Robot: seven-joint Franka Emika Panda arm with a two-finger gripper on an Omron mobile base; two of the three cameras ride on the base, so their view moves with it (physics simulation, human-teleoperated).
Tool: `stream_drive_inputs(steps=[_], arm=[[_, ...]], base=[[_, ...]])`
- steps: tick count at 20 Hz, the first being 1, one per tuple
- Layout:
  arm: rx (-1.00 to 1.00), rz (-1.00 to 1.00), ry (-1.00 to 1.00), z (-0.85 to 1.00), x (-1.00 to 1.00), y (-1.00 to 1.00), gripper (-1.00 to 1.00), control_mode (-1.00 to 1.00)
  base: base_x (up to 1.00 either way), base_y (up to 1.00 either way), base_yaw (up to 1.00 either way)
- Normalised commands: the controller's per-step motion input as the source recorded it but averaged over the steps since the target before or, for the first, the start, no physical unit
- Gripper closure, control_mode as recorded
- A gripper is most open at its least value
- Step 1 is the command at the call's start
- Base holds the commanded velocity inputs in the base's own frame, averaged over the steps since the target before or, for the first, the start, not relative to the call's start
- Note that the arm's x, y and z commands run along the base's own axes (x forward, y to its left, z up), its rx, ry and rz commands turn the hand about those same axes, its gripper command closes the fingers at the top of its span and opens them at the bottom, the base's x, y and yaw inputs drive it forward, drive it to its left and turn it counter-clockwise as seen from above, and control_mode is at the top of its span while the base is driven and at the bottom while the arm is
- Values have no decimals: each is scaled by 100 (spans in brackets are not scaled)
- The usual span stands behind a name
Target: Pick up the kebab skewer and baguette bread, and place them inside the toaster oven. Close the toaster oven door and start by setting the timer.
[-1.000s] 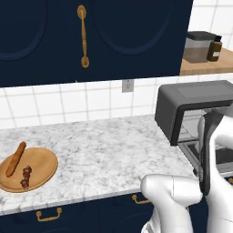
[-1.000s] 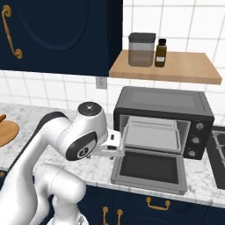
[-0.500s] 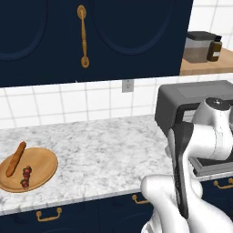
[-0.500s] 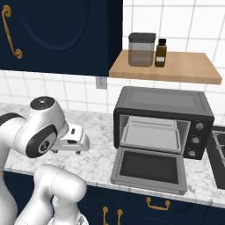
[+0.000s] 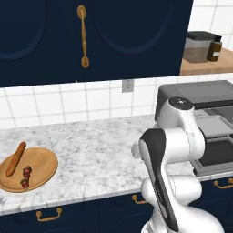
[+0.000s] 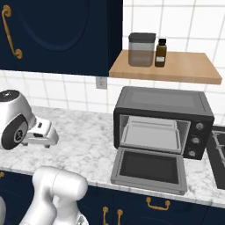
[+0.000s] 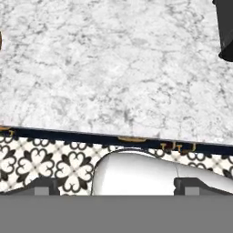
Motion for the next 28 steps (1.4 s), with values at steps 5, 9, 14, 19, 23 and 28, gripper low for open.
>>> stream_drive_inputs(steps=[5,9,14,19,23,28], arm=[[9,-5,-11,0,-6,100,-100,-100],[5,0,-17,0,-5,100,-100,-100],[7,0,-11,0,0,100,-100,-100],[19,0,-4,-8,1,100,-100,-100],[14,0,15,-14,32,97,-100,-100],[1,2,23,-7,11,71,-100,-100]], base=[[0,0,0],[0,0,0],[0,0,0],[0,0,0],[0,0,0],[0,0,0]])
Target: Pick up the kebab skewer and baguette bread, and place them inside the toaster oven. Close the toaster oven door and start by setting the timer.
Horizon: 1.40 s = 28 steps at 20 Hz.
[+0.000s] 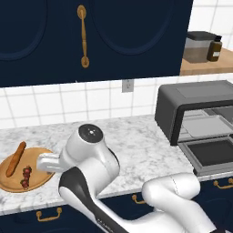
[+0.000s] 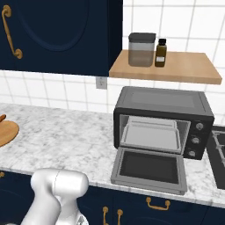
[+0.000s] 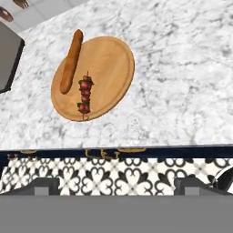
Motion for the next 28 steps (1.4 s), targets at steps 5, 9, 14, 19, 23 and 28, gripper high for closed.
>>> stream_drive_inputs(steps=[5,9,14,19,23,28], arm=[[0,0,17,-18,2,50,-100,-100],[-5,0,5,-34,14,39,-100,-100],[-12,0,1,-31,29,23,-100,-100],[-4,0,5,-23,21,12,-100,-100],[-1,0,3,-29,13,24,-100,-100],[0,0,3,-25,8,15,-100,-100]], base=[[0,0,0],[0,0,0],[0,0,0],[0,0,0],[0,0,0],[0,0,0]])
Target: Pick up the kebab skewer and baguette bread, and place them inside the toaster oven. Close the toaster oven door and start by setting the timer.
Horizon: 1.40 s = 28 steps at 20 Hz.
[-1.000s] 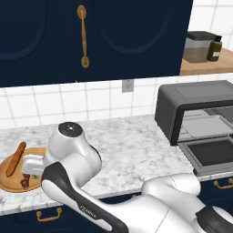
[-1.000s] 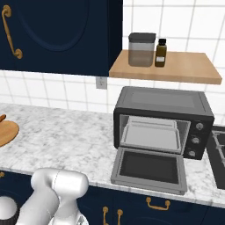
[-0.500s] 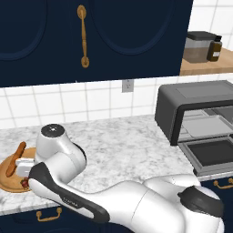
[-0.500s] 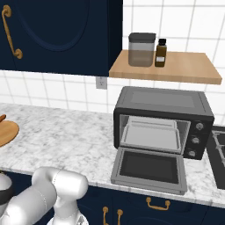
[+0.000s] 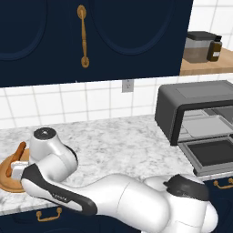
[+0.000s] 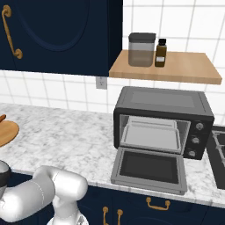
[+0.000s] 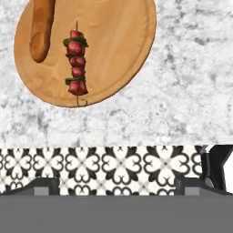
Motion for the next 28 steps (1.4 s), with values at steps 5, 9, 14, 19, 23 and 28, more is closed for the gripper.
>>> stream_drive_inputs(steps=[5,9,14,19,23,28], arm=[[0,0,3,-25,21,8,-100,-100],[-2,-1,1,-5,56,21,-100,-100],[-8,0,10,-10,22,26,-100,-100],[-8,0,3,-24,12,27,-100,-100],[-5,0,0,-33,16,14,-100,-100],[-4,0,2,-32,22,11,-100,-100]], base=[[0,0,0],[0,0,0],[0,0,0],[0,0,0],[0,0,0],[0,0,0]])
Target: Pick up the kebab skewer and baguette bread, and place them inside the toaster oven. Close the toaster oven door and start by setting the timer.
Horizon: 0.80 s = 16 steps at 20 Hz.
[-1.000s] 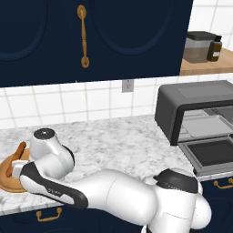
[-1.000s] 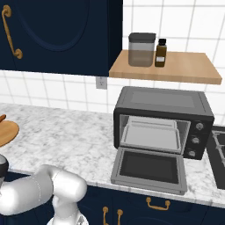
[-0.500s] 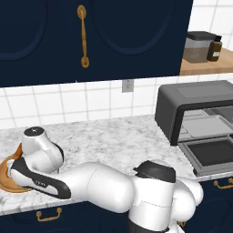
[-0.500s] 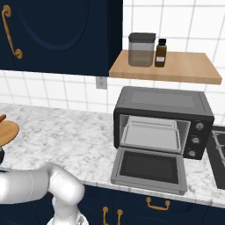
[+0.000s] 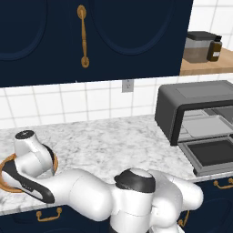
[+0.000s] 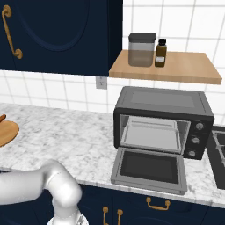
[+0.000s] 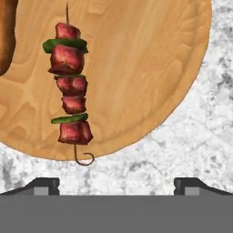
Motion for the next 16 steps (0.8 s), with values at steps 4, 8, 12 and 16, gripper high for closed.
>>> stream_drive_inputs(steps=[4,8,12,16], arm=[[-1,0,5,-31,20,14,-100,-100],[0,0,4,-28,21,23,-100,-100],[0,0,3,-22,18,30,-100,-100],[0,0,5,-27,16,19,-100,-100]], base=[[0,0,0],[0,0,0],[0,0,0],[0,0,0]])
